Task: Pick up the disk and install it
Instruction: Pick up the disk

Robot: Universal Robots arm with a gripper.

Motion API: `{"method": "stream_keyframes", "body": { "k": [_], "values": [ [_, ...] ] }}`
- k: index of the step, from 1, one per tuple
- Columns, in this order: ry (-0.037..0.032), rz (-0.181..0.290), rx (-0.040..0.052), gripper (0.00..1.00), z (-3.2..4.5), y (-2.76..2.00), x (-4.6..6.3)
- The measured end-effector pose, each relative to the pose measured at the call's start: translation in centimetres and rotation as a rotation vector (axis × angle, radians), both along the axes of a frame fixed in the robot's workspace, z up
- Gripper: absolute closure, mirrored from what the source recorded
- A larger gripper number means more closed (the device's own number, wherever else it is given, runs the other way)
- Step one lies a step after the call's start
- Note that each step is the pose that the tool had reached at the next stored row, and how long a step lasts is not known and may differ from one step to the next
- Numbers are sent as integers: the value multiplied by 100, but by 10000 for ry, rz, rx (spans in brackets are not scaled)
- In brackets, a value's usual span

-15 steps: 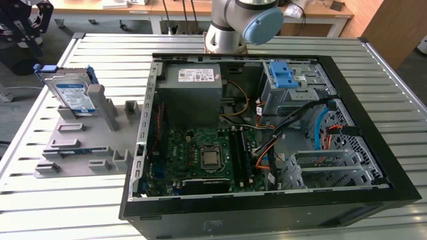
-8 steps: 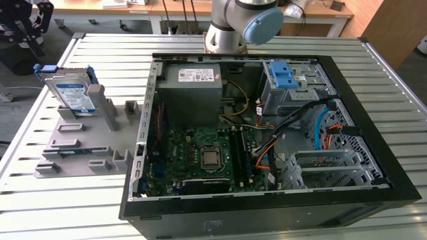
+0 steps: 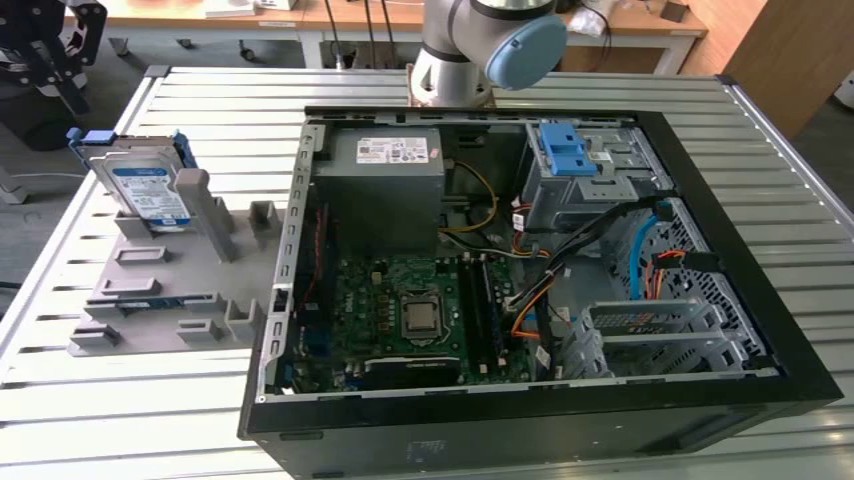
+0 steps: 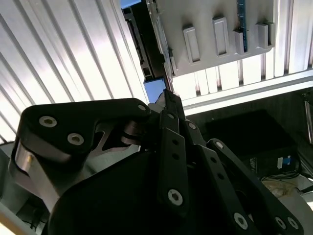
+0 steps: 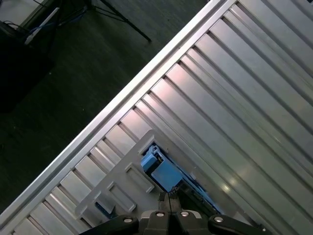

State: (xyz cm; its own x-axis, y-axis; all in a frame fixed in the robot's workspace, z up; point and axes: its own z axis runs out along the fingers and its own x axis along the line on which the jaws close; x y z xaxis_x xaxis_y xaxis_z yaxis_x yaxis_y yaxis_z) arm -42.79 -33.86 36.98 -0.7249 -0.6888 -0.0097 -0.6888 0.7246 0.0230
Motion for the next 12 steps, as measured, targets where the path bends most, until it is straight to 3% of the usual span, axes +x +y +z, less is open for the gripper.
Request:
{"method": "stream_keyframes", "body": {
  "k": [12],
  "values": [
    [-53, 774, 0, 89, -3, 0, 0]
  ]
}}
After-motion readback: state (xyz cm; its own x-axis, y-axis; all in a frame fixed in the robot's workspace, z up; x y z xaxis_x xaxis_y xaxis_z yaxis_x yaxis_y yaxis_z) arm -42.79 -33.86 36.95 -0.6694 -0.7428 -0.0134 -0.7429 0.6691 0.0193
